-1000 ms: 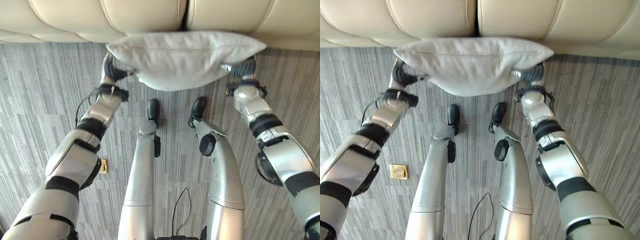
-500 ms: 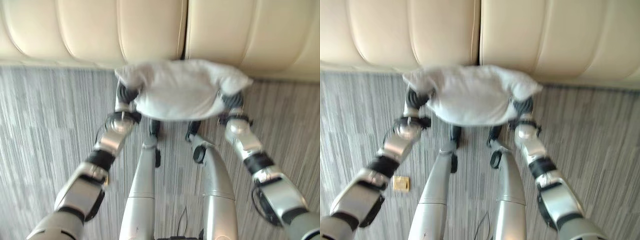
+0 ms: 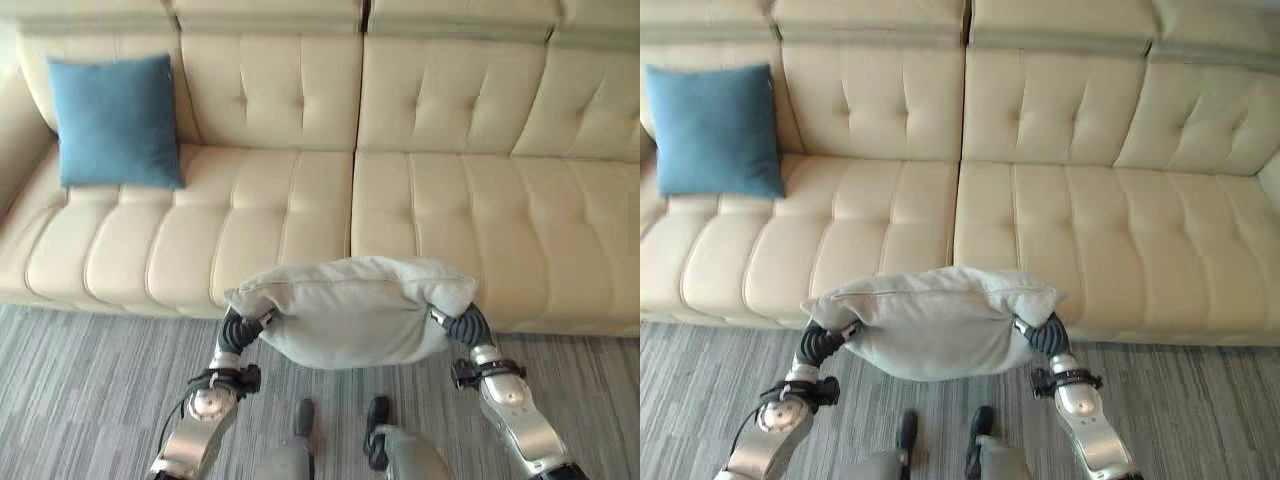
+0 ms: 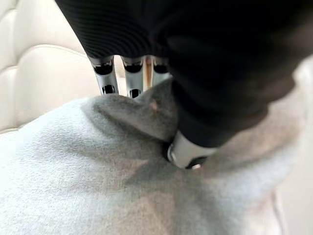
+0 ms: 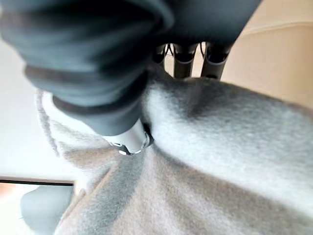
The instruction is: Pick up all the scattered cushions and arrange them neatly on the sofa.
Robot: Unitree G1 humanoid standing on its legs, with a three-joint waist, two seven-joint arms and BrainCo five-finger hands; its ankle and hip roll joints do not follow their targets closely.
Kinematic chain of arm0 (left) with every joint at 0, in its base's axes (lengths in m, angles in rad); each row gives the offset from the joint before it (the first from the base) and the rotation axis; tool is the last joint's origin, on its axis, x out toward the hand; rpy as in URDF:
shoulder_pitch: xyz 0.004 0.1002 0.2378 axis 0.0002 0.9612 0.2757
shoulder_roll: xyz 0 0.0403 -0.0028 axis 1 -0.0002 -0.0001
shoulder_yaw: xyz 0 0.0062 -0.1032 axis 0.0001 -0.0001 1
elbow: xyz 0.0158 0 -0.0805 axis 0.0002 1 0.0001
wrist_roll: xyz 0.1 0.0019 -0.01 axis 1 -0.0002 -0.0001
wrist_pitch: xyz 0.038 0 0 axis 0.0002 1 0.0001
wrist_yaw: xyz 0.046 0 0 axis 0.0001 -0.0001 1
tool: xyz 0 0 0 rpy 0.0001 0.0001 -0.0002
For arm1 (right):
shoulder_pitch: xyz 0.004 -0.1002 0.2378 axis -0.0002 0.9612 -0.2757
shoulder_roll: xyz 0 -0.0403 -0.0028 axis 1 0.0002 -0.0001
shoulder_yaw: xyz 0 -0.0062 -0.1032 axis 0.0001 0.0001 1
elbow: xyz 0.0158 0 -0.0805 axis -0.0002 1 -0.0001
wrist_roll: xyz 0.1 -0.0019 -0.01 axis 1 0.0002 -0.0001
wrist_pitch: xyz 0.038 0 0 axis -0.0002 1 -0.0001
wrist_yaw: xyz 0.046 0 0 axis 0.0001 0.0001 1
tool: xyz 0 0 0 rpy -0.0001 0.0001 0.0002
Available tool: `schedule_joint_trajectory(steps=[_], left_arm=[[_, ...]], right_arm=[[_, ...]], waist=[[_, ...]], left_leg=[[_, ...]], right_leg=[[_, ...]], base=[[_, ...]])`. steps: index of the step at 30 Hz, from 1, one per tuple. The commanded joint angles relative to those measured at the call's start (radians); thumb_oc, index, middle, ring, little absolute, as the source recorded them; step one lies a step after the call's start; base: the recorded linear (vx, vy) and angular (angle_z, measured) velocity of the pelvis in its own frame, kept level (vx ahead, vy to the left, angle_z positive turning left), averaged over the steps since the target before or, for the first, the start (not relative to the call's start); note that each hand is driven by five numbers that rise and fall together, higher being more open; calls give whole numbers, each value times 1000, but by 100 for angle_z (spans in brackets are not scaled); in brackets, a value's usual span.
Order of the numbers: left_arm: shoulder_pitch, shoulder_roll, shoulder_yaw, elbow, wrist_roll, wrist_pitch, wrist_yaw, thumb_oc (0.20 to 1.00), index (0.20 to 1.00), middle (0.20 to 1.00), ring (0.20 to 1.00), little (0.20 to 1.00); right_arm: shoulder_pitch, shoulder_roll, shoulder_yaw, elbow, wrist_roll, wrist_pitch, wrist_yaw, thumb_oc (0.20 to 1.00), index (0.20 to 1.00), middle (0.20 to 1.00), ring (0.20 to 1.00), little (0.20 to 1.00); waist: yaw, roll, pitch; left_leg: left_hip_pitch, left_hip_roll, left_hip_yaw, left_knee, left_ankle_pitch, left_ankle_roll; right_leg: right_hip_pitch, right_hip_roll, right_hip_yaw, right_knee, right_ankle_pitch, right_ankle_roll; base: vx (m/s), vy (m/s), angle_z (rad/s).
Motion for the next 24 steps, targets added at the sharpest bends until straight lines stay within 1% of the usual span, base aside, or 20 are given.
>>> schedule_joint_trajectory(steps=[1, 3, 4, 5, 6, 8, 9, 10, 11, 12, 14, 15, 17, 18, 20, 21, 22, 24], left_arm=[[-102, 1, 28, -6, 35, -68, 1, 200, 200, 200, 200, 200], [-99, 1, 30, -1, 37, -72, 7, 200, 200, 200, 200, 200], [-95, 1, 34, -6, 39, -70, 5, 200, 200, 200, 200, 200], [-74, 0, 36, -10, 42, -64, -2, 200, 200, 200, 200, 200], [-67, 2, 40, -13, 46, -62, -4, 200, 200, 200, 200, 200], [-47, 3, 49, -19, 54, -54, -15, 200, 200, 200, 200, 200], [-46, 4, 50, -20, 54, -53, -15, 200, 200, 200, 200, 200], [-37, 3, 57, -21, 57, -49, -21, 200, 200, 200, 200, 200], [-37, 4, 58, -21, 57, -49, -21, 200, 200, 200, 200, 200], [-36, 4, 58, -19, 54, -49, -25, 200, 200, 200, 200, 200], [-27, 8, 58, -18, 60, -48, -27, 200, 200, 200, 200, 200], [-19, 10, 58, -23, 63, -47, -31, 200, 200, 200, 200, 200], [-7, 16, 61, -30, 64, -46, -35, 200, 200, 200, 200, 200], [0, 22, 62, -40, 61, -45, -38, 200, 200, 200, 200, 200], [4, 27, 64, -43, 61, -45, -38, 200, 200, 200, 200, 200], [7, 38, 69, -53, 58, -43, -38, 200, 200, 200, 200, 200], [7, 38, 70, -53, 58, -43, -39, 200, 200, 200, 200, 200], [8, 47, 82, -60, 54, -43, -36, 200, 200, 200, 200, 200]], right_arm=[[-51, -23, -41, -68, -11, -79, -26, 200, 200, 200, 200, 200], [-43, -26, -50, -70, -7, -78, -40, 200, 200, 200, 200, 200], [-40, -26, -53, -71, -4, -75, -41, 200, 200, 200, 200, 200], [-33, -32, -58, -73, -1, -67, -40, 200, 200, 200, 200, 200], [-32, -35, -60, -72, -4, -65, -43, 200, 200, 200, 200, 200], [-30, -37, -65, -75, -10, -62, -47, 200, 200, 200, 200, 200], [-30, -37, -64, -76, -10, -62, -48, 200, 200, 200, 200, 200], [-33, -29, -68, -70, -7, -62, -55, 200, 200, 200, 200, 200], [-33, -28, -68, -70, -7, -62, -55, 200, 200, 200, 200, 200], [-33, -24, -69, -68, -6, -58, -57, 200, 200, 200, 200, 200], [-31, -18, -71, -66, -13, -56, -64, 200, 200, 200, 200, 200], [-28, -16, -72, -71, -18, -57, -64, 200, 200, 200, 200, 200], [-20, -8, -71, -79, -24, -56, -58, 200, 200, 200, 200, 200], [-22, -3, -65, -76, -26, -54, -49, 200, 200, 200, 200, 200], [-26, -1, -61, -74, -28, -52, -44, 200, 200, 200, 200, 200], [-35, 2, -55, -70, -32, -48, -40, 200, 200, 200, 200, 200], [-35, 2, -55, -70, -33, -48, -40, 200, 200, 200, 200, 200], [-52, 8, -42, -67, -34, -47, -26, 200, 200, 200, 200, 200]], waist=[[-11, -22, -8], [-18, -27, -21], [-19, -27, -27], [-18, -29, -43], [-15, -30, -45], [-4, -30, -44], [-2, -31, -45], [12, -33, -39], [14, -34, -42], [20, -33, -43], [38, -35, -53], [45, -34, -60], [51, -39, -70], [53, -44, -72], [56, -46, -75], [65, -48, -78], [67, -48, -78], [79, -44, -78]], left_leg=[[-24, 34, 33, 99, 21, -88], [-26, 42, 61, 131, 13, -70], [-28, 38, 76, 138, 3, -57], [-41, 16, 131, 114, -36, -35], [-53, 3, 145, 103, -38, -31], [-106, -39, 180, 92, -17, -27], [-107, -39, 183, 93, -19, -26], [-181, -70, 207, 104, 19, -31], [-185, -69, 209, 109, 16, -30], [-214, -74, 227, 110, 36, -33], [-234, -66, 263, 109, 53, -33], [-217, -64, 273, 94, 48, -25], [-181, -67, 268, 71, 43, -9], [-165, -71, 257, 74, 35, 0], [-144, -68, 261, 64, 30, 3], [-122, -64, 259, 68, 12, 11], [-121, -64, 261, 68, 11, 12], [-102, -57, 263, 66, -9, 24]], right_leg=[[67, 4, 13, -67, -10, 68], [83, 5, 5, -81, -7, 62], [92, 4, 5, -88, -7, 63], [113, 1, 7, -112, -7, 67], [118, 3, 14, -121, -7, 69], [140, 18, 31, -144, -6, 74], [140, 17, 33, -146, -6, 75], [166, 41, 53, -164, -7, 79], [165, 41, 56, -167, -6, 80], [175, 52, 63, -176, -7, 82], [200, 68, 80, -194, -6, 84], [215, 74, 87, -201, -7, 86], [247, 73, 98, -209, -13, 91], [262, 62, 110, -206, -18, 97], [268, 55, 122, -202, -21, 100], [274, 36, 133, -194, -22, 111], [274, 36, 135, -193, -22, 111], [262, 15, 146, -171, -23, 125]], base=[[86, -128, 27], [100, -98, 28], [201, -92, 11], [210, -62, 1], [202, -34, 0], [105, 4, 6], [100, -17, 6], [61, -18, 1], [99, -21, -11], [93, 11, -31], [177, 42, -36], [240, 71, -32], [272, 110, -55], [273, 154, -50], [186, 131, -45], [108, 98, -38], [141, 147, -20], [59, 132, -15]])
